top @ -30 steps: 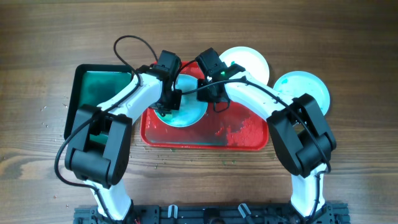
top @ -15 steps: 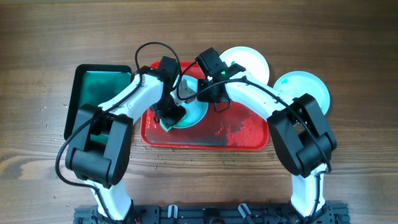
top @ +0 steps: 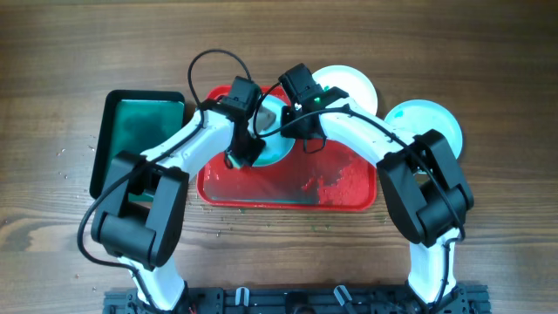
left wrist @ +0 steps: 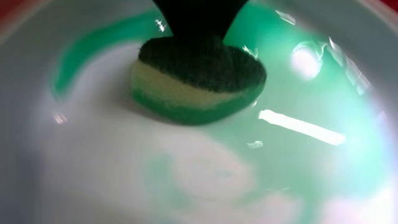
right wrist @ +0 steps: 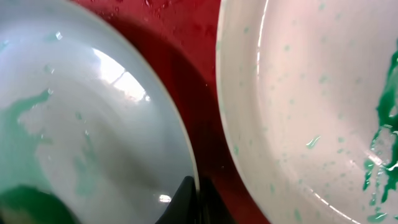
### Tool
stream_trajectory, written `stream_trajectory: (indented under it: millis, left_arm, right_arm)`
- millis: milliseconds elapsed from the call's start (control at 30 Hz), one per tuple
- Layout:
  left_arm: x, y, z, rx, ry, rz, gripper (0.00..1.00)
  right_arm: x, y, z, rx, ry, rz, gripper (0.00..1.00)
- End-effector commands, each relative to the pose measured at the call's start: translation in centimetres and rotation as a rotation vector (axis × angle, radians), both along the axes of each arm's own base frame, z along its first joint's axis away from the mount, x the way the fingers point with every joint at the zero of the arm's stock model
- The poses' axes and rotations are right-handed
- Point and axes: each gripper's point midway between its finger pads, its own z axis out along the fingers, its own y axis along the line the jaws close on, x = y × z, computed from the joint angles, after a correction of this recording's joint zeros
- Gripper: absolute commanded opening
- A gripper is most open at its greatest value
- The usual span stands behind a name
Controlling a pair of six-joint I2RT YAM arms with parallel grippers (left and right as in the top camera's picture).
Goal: Clean dirty plates on tray and stack at the side
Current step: 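Scrub the tilted plate with the sponge in the left gripper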
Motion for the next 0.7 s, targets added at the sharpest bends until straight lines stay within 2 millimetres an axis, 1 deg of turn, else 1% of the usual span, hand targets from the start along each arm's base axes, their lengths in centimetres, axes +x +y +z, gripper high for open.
stream_trajectory:
  millis: [0, 67, 167, 233, 300, 367, 467, 533, 567, 600, 633, 667]
  left_arm:
    - [1.8, 5.8, -2.9, 0.266, -0.131, 0.354, 0.04]
    - [2.9, 6.8, -2.2, 0.286, -0.220, 0.483, 0.04]
    - [3.9, 6.6, -1.7, 0.231, -0.274, 0.607, 0.04]
    - [4.7, 6.5, -1.0, 0.184, -0.306, 0.692, 0.04]
    - [5.7, 6.1, 0.2, 0.146, -0.336, 0.727, 0.04]
    - [6.9, 5.6, 1.8, 0.113, -0.371, 0.735, 0.04]
    - [8.2, 4.8, 4.9, 0.053, -0.405, 0.740, 0.04]
    - [8.9, 4.0, 7.5, -0.020, -0.405, 0.739, 0.04]
    - [9.0, 3.8, 8.8, -0.049, -0.402, 0.739, 0.04]
    - [9.0, 3.7, 9.6, -0.068, -0.397, 0.740, 0.04]
    - [8.9, 3.7, 10.9, -0.102, -0.385, 0.741, 0.04]
    - [8.8, 3.7, 11.8, -0.131, -0.373, 0.743, 0.04]
  right_arm:
    - [-1.1, 0.3, -1.1, -0.010, 0.035, 0.003, 0.04]
    - [-1.1, 0.3, -1.2, -0.013, 0.038, 0.004, 0.04]
    - [-1.2, 0.3, -1.2, -0.015, 0.037, 0.014, 0.04]
    - [-1.1, 0.3, -1.2, -0.016, 0.035, 0.020, 0.04]
    - [-1.1, 0.3, -1.2, -0.016, 0.036, 0.020, 0.04]
    - [-1.2, 0.4, -1.2, -0.013, 0.037, 0.029, 0.04]
    - [-1.4, 0.7, -1.1, 0.001, 0.044, 0.056, 0.04]
    - [-1.5, 1.1, -1.1, 0.017, 0.049, 0.072, 0.05]
    - [-1.6, 1.2, -1.1, 0.023, 0.053, 0.078, 0.07]
    - [-1.7, 1.4, -1.1, 0.032, 0.053, 0.093, 0.10]
    - [-1.8, 1.7, -1.0, 0.045, 0.055, 0.109, 0.16]
    - [-1.8, 1.8, -1.0, 0.048, 0.056, 0.113, 0.18]
